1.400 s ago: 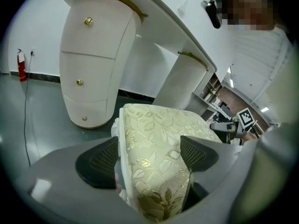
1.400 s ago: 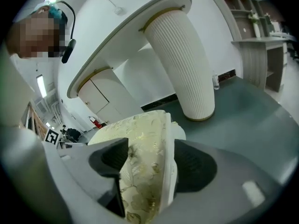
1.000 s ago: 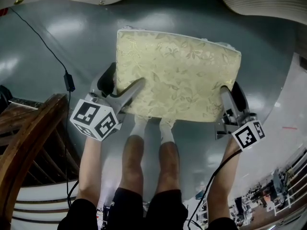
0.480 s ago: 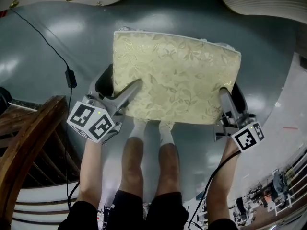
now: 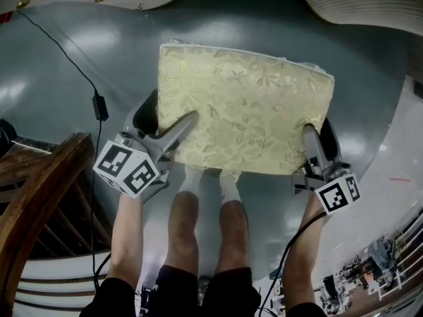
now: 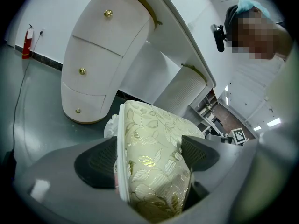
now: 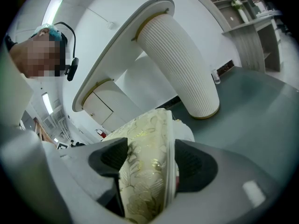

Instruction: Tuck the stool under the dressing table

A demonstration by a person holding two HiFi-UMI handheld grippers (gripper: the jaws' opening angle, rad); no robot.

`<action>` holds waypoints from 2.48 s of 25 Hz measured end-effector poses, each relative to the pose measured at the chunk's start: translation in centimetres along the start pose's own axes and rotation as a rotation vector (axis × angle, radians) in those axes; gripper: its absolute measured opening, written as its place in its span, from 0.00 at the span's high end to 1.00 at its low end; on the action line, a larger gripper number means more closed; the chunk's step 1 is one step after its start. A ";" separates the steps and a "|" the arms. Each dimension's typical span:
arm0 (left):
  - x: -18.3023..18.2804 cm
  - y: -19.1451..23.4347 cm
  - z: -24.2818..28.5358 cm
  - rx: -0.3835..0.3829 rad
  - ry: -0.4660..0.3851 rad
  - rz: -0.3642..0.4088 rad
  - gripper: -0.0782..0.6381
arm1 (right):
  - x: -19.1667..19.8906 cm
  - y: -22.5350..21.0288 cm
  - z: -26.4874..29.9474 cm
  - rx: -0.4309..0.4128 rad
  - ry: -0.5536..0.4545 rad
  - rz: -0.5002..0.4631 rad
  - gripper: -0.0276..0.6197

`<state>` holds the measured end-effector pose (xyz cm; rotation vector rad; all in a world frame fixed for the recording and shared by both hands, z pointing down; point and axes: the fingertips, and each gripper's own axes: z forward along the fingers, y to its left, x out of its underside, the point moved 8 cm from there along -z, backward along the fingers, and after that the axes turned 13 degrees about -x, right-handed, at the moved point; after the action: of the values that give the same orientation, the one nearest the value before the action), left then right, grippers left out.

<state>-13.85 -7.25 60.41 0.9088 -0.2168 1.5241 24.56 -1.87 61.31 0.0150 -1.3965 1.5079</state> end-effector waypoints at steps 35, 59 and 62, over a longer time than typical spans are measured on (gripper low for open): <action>0.2 0.5 0.0 0.033 -0.020 -0.031 0.29 | 0.4 -0.1 -0.2 -0.022 -0.016 0.001 0.48; 0.1 0.5 0.1 0.049 -0.023 -0.020 0.30 | 0.8 -0.2 -0.6 -0.028 -0.037 -0.002 0.48; 0.0 0.6 0.2 0.064 -0.032 -0.013 0.30 | 0.9 0.1 -0.8 -0.026 -0.051 -0.009 0.48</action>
<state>-14.31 -7.46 60.77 0.9838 -0.1858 1.5120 24.54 -0.73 61.51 0.0436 -1.4554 1.4910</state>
